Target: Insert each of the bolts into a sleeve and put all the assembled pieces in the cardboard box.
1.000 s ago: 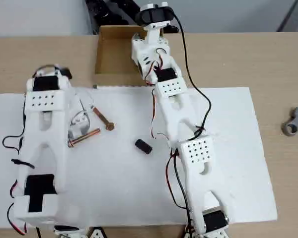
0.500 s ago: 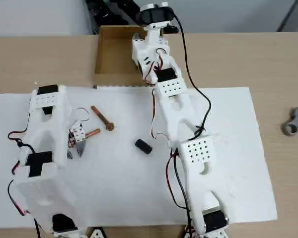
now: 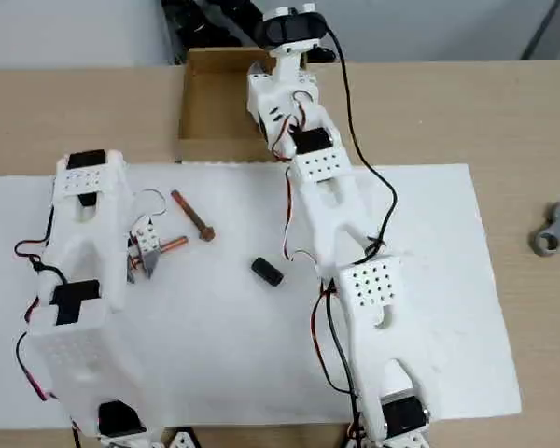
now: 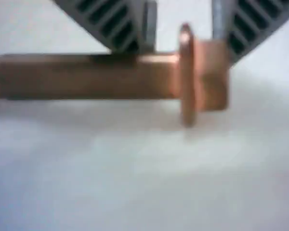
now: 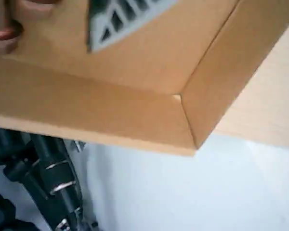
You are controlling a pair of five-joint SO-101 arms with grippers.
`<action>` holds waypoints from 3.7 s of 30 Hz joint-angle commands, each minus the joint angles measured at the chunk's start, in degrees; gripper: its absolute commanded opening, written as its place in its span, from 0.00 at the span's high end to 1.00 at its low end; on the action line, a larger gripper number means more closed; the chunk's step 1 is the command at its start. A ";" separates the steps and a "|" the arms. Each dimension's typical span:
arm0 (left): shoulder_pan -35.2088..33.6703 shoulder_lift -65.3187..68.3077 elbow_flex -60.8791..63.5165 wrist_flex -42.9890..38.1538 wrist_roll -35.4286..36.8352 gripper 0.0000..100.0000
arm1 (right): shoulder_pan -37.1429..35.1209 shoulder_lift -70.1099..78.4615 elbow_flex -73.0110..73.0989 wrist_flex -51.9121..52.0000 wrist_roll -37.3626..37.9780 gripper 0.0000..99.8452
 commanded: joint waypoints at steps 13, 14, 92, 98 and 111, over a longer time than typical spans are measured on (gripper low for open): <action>-0.18 -12.57 -3.74 -5.80 0.26 0.92 | -0.04 -1.10 -3.08 0.13 -0.53 0.83; -0.44 -12.84 -3.74 -5.80 0.53 0.92 | -0.04 -1.10 -2.99 0.13 -0.53 0.83; 2.46 -13.10 -3.74 4.48 -125.71 0.99 | 8.57 -1.98 -32.88 44.79 -0.26 0.83; 2.11 -8.18 -4.00 0.53 -124.84 0.93 | 8.57 -6.46 -32.70 52.26 -0.35 0.83; 1.67 -7.38 -7.52 0.97 -105.49 0.78 | 7.16 -10.24 -32.62 55.87 -0.35 0.83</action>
